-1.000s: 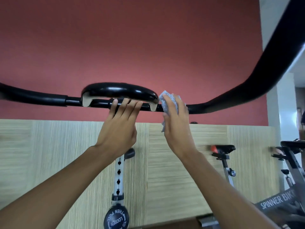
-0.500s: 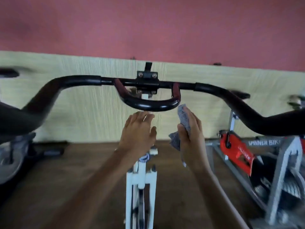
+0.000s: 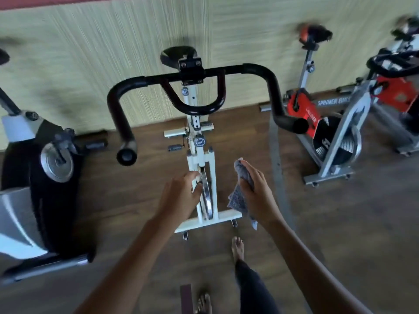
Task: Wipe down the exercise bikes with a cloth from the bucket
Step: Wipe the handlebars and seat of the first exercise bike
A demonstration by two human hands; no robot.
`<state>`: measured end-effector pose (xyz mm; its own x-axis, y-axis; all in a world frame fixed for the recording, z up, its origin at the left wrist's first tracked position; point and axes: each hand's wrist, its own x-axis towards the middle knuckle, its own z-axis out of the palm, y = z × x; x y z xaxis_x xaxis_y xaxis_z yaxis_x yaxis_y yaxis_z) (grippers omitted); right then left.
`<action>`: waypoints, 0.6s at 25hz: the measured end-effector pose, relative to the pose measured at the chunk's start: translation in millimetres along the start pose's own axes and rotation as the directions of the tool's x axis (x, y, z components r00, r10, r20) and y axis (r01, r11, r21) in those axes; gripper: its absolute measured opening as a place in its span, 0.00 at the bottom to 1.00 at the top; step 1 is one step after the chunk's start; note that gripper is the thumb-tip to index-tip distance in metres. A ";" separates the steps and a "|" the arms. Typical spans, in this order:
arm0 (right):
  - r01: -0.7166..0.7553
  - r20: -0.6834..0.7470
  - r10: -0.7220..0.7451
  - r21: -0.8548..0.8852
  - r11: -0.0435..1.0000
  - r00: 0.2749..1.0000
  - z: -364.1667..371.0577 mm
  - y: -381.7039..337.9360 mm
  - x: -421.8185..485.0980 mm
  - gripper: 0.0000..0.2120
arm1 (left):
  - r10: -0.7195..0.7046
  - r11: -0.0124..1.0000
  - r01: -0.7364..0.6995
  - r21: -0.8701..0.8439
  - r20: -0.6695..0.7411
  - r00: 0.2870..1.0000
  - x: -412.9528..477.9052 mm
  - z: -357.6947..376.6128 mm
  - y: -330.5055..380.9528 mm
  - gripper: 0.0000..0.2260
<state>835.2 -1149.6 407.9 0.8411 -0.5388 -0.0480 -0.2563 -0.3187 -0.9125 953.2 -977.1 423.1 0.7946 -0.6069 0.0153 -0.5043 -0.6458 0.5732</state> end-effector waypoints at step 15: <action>-0.074 -0.060 0.080 0.104 0.992 0.995 -178.1 58.4 -47.6 0.23 | 0.121 0.991 -0.115 -0.068 0.086 0.989 6.1 90.5 176.2 0.13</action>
<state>695.4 -1281.5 429.2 0.7880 -0.6081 -0.0965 -0.2666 -0.1957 -0.9437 838.6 -1136.5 450.0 0.6960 -0.7179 0.0137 -0.5681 -0.5388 0.6221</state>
